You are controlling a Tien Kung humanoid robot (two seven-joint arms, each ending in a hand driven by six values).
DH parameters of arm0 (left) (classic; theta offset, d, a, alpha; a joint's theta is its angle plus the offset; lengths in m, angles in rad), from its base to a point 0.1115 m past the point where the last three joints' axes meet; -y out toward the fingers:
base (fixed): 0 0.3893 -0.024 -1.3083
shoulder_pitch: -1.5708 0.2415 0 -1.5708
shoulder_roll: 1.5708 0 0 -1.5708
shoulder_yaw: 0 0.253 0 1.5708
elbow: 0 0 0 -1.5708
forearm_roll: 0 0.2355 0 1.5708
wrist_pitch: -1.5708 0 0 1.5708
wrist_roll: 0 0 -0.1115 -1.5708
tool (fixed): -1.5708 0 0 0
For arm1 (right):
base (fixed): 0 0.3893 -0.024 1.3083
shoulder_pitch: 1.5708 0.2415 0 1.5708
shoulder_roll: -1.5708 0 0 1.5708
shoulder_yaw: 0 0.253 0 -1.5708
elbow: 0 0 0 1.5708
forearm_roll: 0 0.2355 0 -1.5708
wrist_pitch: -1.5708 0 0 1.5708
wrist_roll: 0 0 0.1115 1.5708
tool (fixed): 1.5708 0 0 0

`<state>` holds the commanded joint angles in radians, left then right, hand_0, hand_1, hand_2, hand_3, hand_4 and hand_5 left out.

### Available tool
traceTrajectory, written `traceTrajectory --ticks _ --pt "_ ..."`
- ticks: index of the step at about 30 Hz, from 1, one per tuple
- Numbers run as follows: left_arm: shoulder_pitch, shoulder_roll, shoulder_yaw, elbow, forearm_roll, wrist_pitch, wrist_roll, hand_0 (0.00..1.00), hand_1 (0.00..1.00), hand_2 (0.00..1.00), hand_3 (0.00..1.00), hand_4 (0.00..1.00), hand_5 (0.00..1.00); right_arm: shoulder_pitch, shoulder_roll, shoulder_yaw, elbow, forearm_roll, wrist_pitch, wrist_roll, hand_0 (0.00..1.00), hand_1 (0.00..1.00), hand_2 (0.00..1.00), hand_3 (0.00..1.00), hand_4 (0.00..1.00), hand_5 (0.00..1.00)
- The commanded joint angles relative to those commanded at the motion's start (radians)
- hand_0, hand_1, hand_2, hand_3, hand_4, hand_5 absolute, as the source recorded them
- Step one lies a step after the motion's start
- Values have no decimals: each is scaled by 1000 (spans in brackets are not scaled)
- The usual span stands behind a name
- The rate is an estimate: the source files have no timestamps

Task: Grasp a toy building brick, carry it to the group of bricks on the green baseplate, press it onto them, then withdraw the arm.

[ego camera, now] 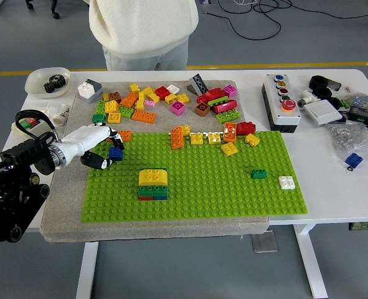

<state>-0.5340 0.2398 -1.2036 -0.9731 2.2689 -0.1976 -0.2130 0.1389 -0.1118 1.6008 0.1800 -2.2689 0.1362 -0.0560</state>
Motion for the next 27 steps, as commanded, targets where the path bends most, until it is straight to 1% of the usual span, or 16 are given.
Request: traceTrajectory --ticks 4,5,8,15,27 --pt "1 0 -7 -5 0 5 0 998 731 465 488 693 2 -1 -1 1 0 0 -1 0 747 648 728 634 896 478" --pt "2 1 -10 -7 0 3 1 998 722 460 486 778 2 -1 -1 2 0 0 -1 0 748 648 728 634 896 477" --pt "3 1 -17 -20 0 -11 4 998 722 460 486 778 2 -1 -1 4 0 0 -1 -1 748 648 728 634 896 477" --pt "3 4 -21 -33 0 -29 9 998 722 461 487 790 2 -1 -1 5 0 0 0 -1 748 648 728 633 896 478" --pt "8 6 -31 -46 0 -45 13 998 723 467 495 792 2 -3 1 7 0 0 1 -2 748 648 728 633 895 479"
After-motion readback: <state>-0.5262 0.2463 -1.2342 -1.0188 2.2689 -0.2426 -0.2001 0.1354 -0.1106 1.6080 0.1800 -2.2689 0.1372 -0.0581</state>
